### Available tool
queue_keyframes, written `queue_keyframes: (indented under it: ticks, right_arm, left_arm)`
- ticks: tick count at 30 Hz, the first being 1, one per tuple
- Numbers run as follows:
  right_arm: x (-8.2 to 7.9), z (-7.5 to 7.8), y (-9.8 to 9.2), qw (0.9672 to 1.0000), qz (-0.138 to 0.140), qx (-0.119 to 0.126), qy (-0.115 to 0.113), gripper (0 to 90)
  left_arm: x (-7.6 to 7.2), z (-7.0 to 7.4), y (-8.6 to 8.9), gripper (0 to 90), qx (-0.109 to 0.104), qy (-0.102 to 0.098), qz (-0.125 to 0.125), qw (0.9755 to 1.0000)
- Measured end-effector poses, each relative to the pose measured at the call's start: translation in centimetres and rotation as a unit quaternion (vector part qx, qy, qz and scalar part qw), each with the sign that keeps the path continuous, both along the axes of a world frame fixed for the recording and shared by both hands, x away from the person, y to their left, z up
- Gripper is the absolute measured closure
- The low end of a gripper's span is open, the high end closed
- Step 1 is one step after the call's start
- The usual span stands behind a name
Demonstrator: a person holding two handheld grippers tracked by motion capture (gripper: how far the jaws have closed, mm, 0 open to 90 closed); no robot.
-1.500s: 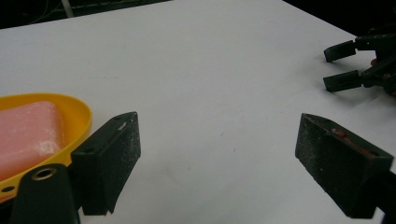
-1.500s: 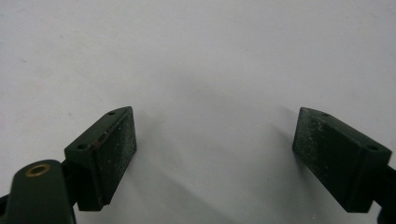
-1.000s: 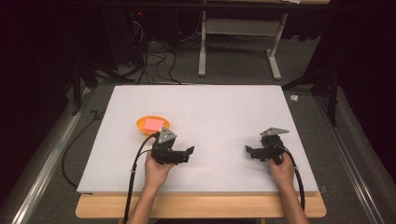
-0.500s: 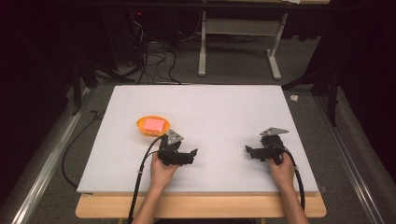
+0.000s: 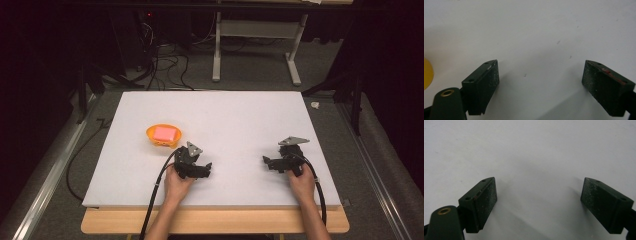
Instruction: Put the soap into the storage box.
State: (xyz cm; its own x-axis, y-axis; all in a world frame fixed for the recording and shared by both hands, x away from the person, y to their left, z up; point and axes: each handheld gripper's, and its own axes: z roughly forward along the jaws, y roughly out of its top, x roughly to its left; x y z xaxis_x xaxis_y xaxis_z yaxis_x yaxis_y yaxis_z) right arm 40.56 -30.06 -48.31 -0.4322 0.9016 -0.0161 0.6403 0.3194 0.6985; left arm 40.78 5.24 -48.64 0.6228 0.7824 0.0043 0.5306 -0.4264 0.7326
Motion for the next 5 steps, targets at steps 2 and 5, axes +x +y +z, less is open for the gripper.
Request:
queue_keyframes:
  ticks: [2,5]
  right_arm:
    - [0.00,-0.01,0.00,1.0000,0.000,0.000,0.000,14.2]
    - [0.01,-0.01,0.00,1.0000,0.000,0.000,0.000,14.2]
  left_arm:
    - [-0.02,0.01,-0.01,15.0,0.000,-0.001,0.000,1.0000]
    - [-0.09,0.02,-0.06,15.1,0.002,-0.004,0.000,1.0000]
